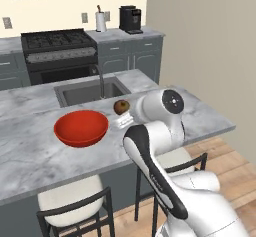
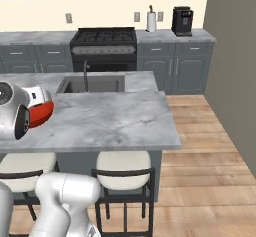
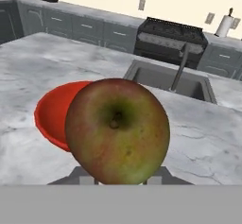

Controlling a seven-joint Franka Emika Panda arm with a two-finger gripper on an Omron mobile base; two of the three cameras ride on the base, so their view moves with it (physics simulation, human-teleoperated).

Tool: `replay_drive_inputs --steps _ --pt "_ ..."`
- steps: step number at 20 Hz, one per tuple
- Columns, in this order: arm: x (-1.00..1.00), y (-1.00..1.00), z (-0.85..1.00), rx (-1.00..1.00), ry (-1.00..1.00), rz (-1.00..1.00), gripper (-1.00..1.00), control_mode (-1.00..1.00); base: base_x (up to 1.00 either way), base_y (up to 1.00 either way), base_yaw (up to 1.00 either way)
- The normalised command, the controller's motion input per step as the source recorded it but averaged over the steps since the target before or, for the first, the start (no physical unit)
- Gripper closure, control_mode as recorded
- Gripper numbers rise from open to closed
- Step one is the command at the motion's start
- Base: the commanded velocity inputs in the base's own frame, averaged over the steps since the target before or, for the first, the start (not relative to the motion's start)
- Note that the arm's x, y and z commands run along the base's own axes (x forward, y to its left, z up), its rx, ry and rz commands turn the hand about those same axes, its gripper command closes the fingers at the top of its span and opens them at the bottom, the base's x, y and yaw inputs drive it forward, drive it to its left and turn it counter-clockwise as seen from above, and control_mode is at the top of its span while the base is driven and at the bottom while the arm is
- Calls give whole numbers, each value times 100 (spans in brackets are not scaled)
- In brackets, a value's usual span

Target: Retrieve the tangerine and apple from the fridge and place them into the bowl on the dining table.

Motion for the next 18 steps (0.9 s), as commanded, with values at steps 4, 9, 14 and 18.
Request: replay_drive_inputs --steps 4,9,14,18 --pt "78 51 -59 3 14 1 100 -100 0 0 0" --pt "71 63 -53 0 16 2 100 -100 0 0 0" --pt "63 62 -41 0 14 0 100 -100 0 0 0" --pt "64 54 -41 0 11 0 100 -100 0 0 0"
